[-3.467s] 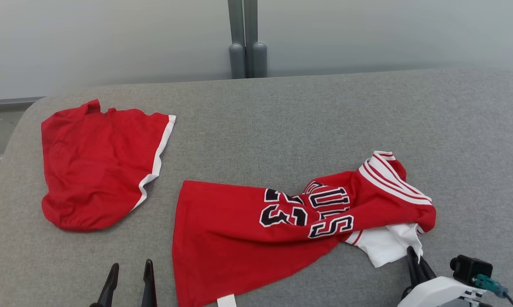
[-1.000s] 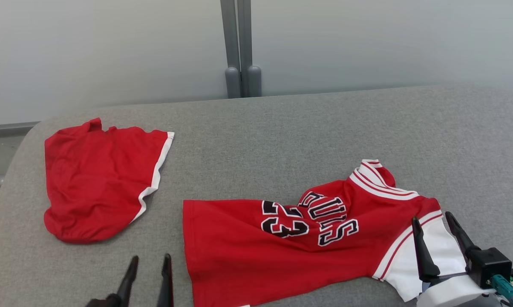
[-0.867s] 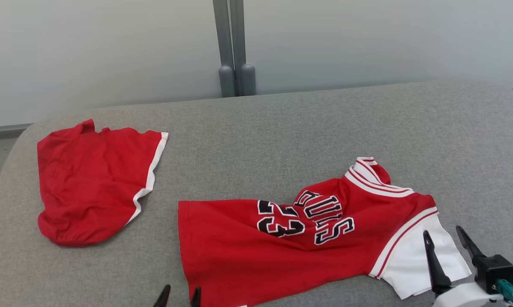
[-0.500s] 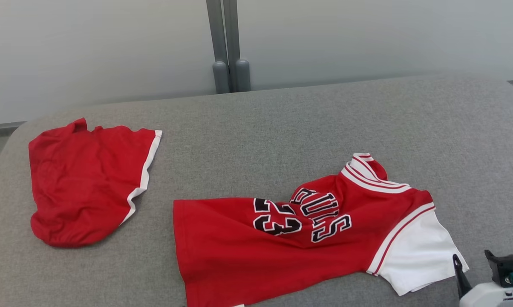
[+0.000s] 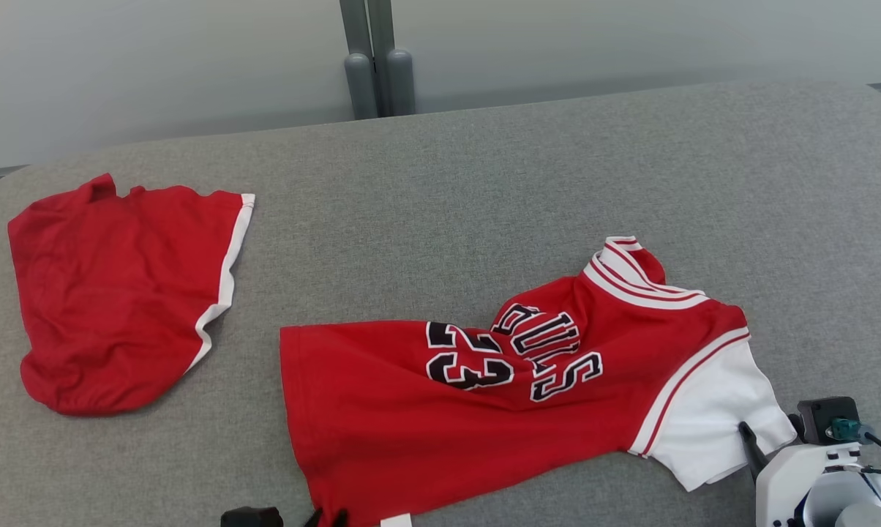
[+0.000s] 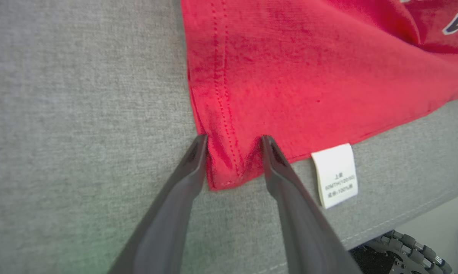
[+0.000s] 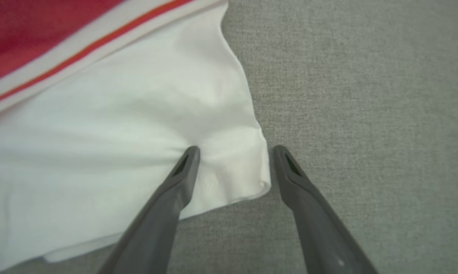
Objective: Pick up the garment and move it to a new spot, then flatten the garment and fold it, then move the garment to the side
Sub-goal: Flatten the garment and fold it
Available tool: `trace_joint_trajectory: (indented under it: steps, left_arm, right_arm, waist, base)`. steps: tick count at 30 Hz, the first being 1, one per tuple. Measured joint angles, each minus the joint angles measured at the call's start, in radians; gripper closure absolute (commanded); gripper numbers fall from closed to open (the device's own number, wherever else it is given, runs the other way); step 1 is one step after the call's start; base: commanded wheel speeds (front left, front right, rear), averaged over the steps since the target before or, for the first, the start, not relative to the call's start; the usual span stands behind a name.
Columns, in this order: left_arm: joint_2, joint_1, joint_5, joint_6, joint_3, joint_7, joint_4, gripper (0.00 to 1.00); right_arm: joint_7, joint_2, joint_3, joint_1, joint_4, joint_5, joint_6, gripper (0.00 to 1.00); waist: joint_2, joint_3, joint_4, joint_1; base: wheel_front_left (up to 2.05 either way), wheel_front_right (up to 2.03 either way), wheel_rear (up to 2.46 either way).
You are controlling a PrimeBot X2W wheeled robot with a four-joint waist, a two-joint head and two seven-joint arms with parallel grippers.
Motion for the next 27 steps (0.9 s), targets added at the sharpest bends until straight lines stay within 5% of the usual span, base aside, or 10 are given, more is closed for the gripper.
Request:
trace_joint_trajectory:
  steps: [1, 2, 10, 19, 23, 27]
  left_arm:
    - [0.004, -0.005, -0.003, 0.000, -0.002, 0.009, 0.002, 1.00]
    - [0.006, -0.006, -0.010, 0.000, -0.005, 0.014, 0.003, 1.00]
    - [0.004, 0.036, -0.139, -0.004, -0.013, 0.074, -0.113, 1.00]
    - [0.161, 0.093, -0.291, 0.015, 0.040, 0.304, -0.784, 1.00]
    - [0.224, -0.040, -0.371, 0.049, 0.110, 0.447, -0.990, 1.00]
    - [0.270, -0.303, -0.469, 0.086, 0.170, 0.590, -1.017, 1.00]
  right_arm:
    - [0.000, -0.010, 0.020, -0.003, 0.000, 0.025, -0.002, 0.63]
    - [0.003, -0.015, 0.034, -0.003, -0.001, 0.051, -0.003, 1.00]
    - [0.003, -0.051, 0.069, 0.078, -0.205, 0.351, 0.001, 1.00]
    - [0.162, -0.112, -0.172, 0.242, -0.883, 0.704, 0.002, 1.00]
    - [0.292, -0.125, -0.315, 0.207, -1.081, 0.733, 0.002, 1.00]
    - [0.441, -0.153, -0.399, 0.016, -1.155, 0.720, 0.002, 1.00]
  waist:
    - [0.0000, 0.002, 0.002, 0.0000]
    - [0.0000, 0.002, 0.003, 0.0000]
    - [0.0000, -0.010, 0.011, 0.0000]
    - [0.0000, -0.013, -0.014, 0.0000]
    - [0.0000, 0.008, -0.018, 0.0000]
    - [0.0000, 0.051, -0.019, 0.0000]
  base:
    - [0.00, 0.00, 0.00]
    - [0.00, 0.00, 0.00]
    - [0.00, 0.00, 0.00]
    - [0.00, 0.00, 0.00]
    - [0.00, 0.00, 0.00]
    - [0.00, 0.00, 0.00]
